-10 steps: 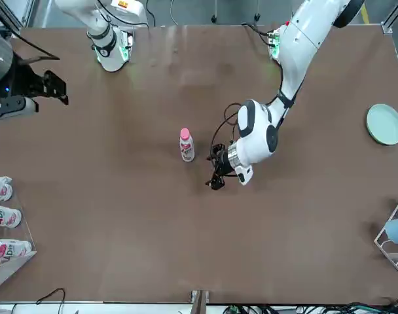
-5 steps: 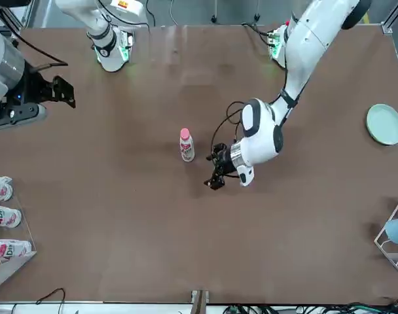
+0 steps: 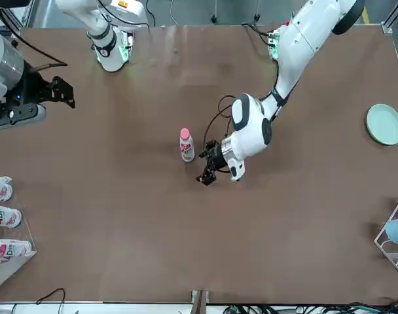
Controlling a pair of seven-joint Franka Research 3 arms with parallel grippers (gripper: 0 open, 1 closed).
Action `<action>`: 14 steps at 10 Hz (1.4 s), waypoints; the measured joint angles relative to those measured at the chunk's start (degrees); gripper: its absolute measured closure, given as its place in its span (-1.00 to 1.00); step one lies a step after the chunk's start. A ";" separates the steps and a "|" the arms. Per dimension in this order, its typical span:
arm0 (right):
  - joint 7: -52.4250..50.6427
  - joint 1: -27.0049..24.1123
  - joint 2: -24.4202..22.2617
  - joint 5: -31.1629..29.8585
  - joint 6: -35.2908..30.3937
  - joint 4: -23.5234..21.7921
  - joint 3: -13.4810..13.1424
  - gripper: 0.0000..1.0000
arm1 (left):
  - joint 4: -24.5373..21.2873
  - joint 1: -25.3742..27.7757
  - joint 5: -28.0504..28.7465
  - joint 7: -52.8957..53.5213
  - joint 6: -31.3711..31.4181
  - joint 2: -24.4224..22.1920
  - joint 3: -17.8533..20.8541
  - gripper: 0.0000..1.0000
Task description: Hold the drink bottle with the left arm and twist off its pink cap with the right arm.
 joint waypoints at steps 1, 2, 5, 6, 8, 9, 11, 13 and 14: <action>0.00 0.00 0.00 0.00 0.00 0.00 0.00 -1.00 | -0.07 -0.28 0.01 0.40 0.77 0.79 0.01 -1.00; 0.00 0.00 0.00 0.00 0.00 0.00 -0.04 -1.00 | -0.19 -0.38 0.01 1.13 1.07 1.45 0.01 -1.00; 0.00 0.02 0.03 0.00 -0.23 -0.17 -0.10 -1.00 | -0.39 -0.46 0.01 2.22 1.11 3.29 0.00 -1.00; -0.02 0.22 0.06 0.03 -0.25 -0.68 -0.02 -1.00 | -0.40 -0.47 0.01 2.39 1.14 3.96 -0.01 -1.00; -0.06 2.69 0.26 0.12 0.74 -2.38 0.14 -1.00 | -0.56 -0.48 0.01 2.40 1.14 4.79 -0.07 -1.00; 0.06 4.56 0.49 0.13 1.37 -2.90 0.19 -1.00 | -0.69 -0.51 0.01 2.40 1.14 5.18 -0.18 -1.00; 0.13 6.72 1.65 0.39 1.47 -3.21 0.24 -1.00 | -1.12 -0.69 0.01 2.40 1.14 5.66 -0.87 -1.00; 0.42 8.44 3.08 4.06 2.23 -4.06 0.25 -1.00 | -1.67 -1.42 0.01 2.25 1.14 5.73 -1.62 -1.00; 2.01 9.69 3.99 5.28 3.87 -4.45 0.25 -1.00 | -1.90 -1.74 0.01 2.13 1.14 5.73 -1.87 -1.00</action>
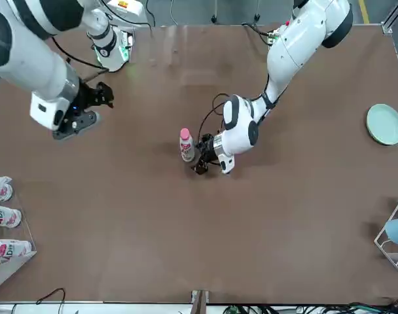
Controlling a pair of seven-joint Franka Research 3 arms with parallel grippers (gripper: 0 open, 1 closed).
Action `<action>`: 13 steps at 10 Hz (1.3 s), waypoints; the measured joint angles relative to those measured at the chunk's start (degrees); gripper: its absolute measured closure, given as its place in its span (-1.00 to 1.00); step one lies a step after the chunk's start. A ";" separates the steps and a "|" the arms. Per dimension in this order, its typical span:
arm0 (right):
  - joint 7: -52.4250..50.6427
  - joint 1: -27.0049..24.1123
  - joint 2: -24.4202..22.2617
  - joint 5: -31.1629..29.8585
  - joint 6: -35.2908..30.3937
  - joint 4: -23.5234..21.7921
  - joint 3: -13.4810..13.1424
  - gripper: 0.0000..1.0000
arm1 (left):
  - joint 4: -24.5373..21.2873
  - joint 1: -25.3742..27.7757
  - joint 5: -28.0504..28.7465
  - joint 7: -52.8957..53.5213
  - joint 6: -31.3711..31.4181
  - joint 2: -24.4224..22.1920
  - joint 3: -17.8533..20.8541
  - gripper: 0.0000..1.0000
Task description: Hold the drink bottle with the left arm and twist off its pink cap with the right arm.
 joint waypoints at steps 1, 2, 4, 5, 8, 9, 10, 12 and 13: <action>2.55 1.76 0.93 0.34 1.90 -0.07 0.01 -1.00 | -0.11 -0.15 0.00 -0.02 0.00 0.00 -0.13 -1.00; 5.98 4.03 1.74 0.42 3.85 -0.09 0.03 -1.00 | -0.14 -0.17 0.00 -0.02 0.00 0.00 -0.19 -1.00; 11.31 7.96 3.64 0.43 7.80 -0.18 0.07 -1.00 | -0.17 -0.15 0.00 -0.02 0.00 0.06 -0.19 -1.00; 13.07 9.05 4.86 0.43 9.75 -0.23 0.06 -1.00 | -0.19 -0.15 0.00 -0.02 0.00 0.32 -0.19 -1.00; 19.74 11.66 9.37 0.45 14.54 -0.30 0.04 -1.00 | 0.11 -0.29 0.00 0.07 0.11 1.75 -0.27 -1.00; 21.70 12.41 10.43 0.49 15.92 -0.31 0.04 -1.00 | 0.27 -0.48 0.00 0.07 0.11 1.92 -0.36 -1.00; 24.80 13.64 11.30 0.53 17.63 -0.34 0.05 -1.00 | 0.41 -0.74 -0.04 0.03 0.12 1.98 -0.42 -1.00; 31.69 16.48 12.60 0.67 20.18 -0.78 0.07 -0.97 | 1.01 -1.62 -0.71 -0.05 0.13 2.01 -0.46 -1.00; 33.63 17.24 12.78 1.19 21.63 -1.87 0.05 -0.96 | 1.34 -1.92 -0.87 -0.06 0.14 2.05 -0.47 -1.00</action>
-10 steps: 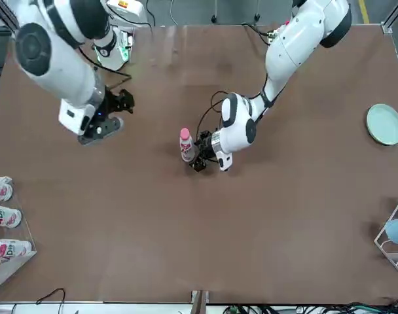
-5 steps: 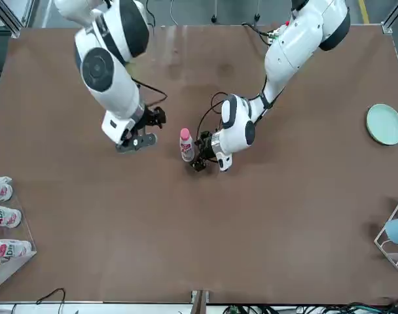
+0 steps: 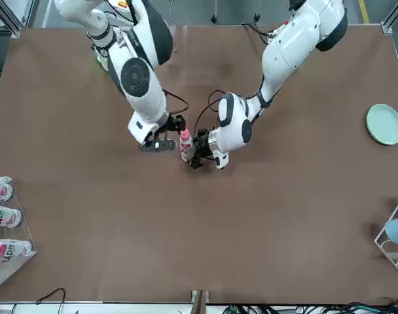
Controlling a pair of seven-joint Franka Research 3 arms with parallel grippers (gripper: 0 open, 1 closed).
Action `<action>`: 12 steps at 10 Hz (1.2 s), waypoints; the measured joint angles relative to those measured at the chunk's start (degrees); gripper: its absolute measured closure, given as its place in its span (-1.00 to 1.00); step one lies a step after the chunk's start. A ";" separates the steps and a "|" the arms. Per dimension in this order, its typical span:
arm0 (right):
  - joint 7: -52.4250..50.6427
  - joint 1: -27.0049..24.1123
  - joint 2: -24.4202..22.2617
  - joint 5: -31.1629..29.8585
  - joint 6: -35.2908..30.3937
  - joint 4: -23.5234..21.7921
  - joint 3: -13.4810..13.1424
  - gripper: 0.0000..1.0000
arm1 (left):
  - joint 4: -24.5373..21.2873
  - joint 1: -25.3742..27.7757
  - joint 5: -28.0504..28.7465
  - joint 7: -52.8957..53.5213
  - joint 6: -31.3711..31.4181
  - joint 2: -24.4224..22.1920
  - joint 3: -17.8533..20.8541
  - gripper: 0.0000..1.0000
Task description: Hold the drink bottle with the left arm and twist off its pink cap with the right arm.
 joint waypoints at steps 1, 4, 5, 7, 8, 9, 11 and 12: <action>2.52 0.57 0.07 0.69 2.54 -1.62 -0.01 -0.94 | 0.48 -0.23 -0.02 -0.03 0.00 0.17 0.00 -1.00; 8.54 3.62 0.21 0.81 8.45 -4.83 0.01 -0.91 | 1.57 -0.89 -0.03 -0.05 0.00 1.00 0.00 -1.00; 8.84 3.81 0.21 0.81 8.79 -5.28 0.00 -0.89 | 1.82 -1.02 -0.03 -0.05 0.04 1.36 0.00 -1.00; 8.87 3.80 0.22 0.81 8.86 -5.96 -0.36 -0.81 | 2.98 -1.17 -0.03 -0.05 0.06 2.45 0.01 -0.93; 8.89 3.80 0.23 0.81 9.05 -6.82 -0.42 -0.76 | 3.19 -1.20 -0.03 -0.05 0.06 2.60 0.01 -0.83; 9.09 3.87 0.25 0.81 9.46 -7.56 -0.39 -0.67 | 3.25 -1.21 -0.03 -0.05 0.06 2.63 0.01 -0.73; 10.17 4.61 0.27 0.81 11.30 -8.21 -0.34 -0.65 | 3.34 -1.21 -0.03 -0.04 0.05 2.67 0.00 -0.44; 10.38 4.85 0.32 0.81 11.67 -8.41 -0.33 -0.64 | 3.39 -1.21 -0.03 -0.04 0.05 2.68 0.00 -0.37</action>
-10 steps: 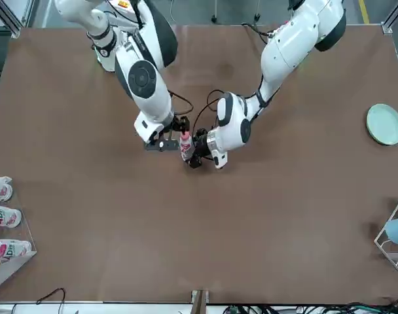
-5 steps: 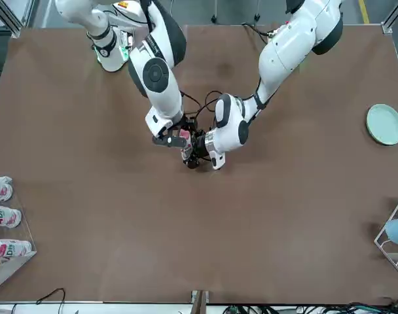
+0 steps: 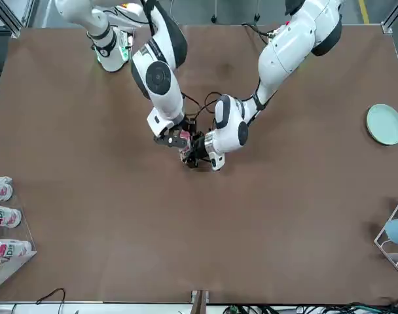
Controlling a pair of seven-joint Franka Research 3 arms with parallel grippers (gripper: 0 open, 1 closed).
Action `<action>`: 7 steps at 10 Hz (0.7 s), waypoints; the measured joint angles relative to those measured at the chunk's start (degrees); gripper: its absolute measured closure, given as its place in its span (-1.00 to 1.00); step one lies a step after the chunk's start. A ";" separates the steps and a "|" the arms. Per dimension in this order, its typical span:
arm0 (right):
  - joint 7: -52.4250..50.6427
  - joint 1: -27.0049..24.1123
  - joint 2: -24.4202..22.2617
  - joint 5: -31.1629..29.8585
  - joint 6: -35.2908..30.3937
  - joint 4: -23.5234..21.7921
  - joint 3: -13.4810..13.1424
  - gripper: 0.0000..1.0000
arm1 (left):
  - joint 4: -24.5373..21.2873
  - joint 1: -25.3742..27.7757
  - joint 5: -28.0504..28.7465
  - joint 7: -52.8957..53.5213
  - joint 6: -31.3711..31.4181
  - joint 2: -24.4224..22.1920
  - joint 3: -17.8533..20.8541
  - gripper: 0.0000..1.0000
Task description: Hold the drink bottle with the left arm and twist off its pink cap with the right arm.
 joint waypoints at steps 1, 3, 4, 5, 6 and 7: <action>0.03 0.03 0.11 0.00 0.25 -0.15 0.00 -0.64 | 0.01 0.01 0.00 0.00 0.00 0.00 0.00 -0.30; 0.05 0.03 0.54 0.00 0.51 -0.20 -0.04 -0.60 | 0.01 0.02 0.00 0.00 -0.01 0.00 0.00 -0.25; 0.06 0.03 0.75 0.00 0.53 -0.20 -0.07 -0.57 | 0.01 0.02 0.00 0.00 -0.02 0.00 0.00 -0.25; 0.06 0.03 0.84 0.00 0.54 -0.20 -0.07 -0.57 | 0.01 0.03 0.00 -0.02 -0.02 0.00 0.00 -0.25; 0.07 0.03 0.87 0.00 0.56 -0.20 -0.07 -0.55 | 0.01 0.03 0.00 -0.04 -0.02 0.00 0.00 -0.25; 0.08 0.03 0.91 0.00 0.57 -0.21 -0.07 -0.52 | 0.01 0.03 -0.01 -0.05 -0.02 0.00 0.00 -0.25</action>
